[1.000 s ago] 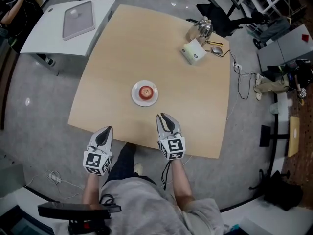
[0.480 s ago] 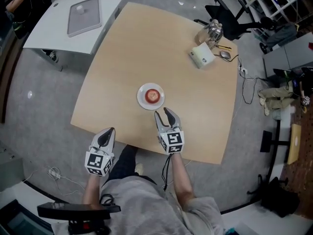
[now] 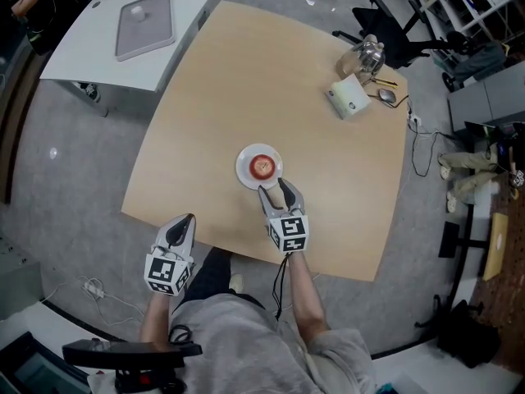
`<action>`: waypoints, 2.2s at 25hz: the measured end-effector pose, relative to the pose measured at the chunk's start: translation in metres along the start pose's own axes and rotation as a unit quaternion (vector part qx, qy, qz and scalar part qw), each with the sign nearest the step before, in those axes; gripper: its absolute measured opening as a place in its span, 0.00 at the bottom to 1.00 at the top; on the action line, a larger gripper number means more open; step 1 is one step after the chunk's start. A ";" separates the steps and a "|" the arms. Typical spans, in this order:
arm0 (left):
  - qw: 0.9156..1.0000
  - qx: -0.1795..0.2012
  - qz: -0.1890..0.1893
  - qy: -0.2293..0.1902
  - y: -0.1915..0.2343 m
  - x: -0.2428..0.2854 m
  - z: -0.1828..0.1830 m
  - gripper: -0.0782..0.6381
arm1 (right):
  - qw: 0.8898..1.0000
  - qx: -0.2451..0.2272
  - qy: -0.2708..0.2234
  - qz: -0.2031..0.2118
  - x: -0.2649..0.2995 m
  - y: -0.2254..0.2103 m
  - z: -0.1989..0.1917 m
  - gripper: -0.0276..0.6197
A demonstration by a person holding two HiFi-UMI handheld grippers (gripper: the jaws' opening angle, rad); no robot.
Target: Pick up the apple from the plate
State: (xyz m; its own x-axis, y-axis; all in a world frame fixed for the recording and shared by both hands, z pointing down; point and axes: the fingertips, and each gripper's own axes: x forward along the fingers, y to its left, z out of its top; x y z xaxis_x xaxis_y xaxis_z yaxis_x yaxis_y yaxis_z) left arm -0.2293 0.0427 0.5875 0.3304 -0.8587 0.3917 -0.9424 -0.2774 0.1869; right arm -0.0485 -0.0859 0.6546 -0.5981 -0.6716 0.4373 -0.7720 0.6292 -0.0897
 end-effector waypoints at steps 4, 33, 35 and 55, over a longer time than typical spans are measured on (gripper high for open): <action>1.000 -0.003 0.000 0.006 0.009 0.007 -0.002 0.14 | 1.000 -0.002 0.013 0.001 0.015 -0.001 -0.007 0.43; 0.999 -0.017 0.002 0.041 0.045 0.047 -0.012 0.14 | 0.999 -0.002 0.040 -0.010 0.069 -0.017 -0.026 0.70; 0.999 -0.018 0.003 0.042 0.048 0.050 -0.013 0.14 | 0.999 -0.003 0.040 -0.011 0.073 -0.017 -0.025 0.71; 0.998 -0.021 0.008 0.052 0.062 0.061 -0.013 0.14 | 0.998 -0.017 0.060 -0.010 0.086 -0.016 -0.031 0.65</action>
State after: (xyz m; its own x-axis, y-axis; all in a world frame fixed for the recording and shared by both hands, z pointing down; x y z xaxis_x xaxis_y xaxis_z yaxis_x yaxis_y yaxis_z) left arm -0.2664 -0.0215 0.6348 0.3205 -0.8128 0.4864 -0.9455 -0.2431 0.2167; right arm -0.0814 -0.1415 0.7213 -0.5513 -0.6329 0.5437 -0.7743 0.6308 -0.0509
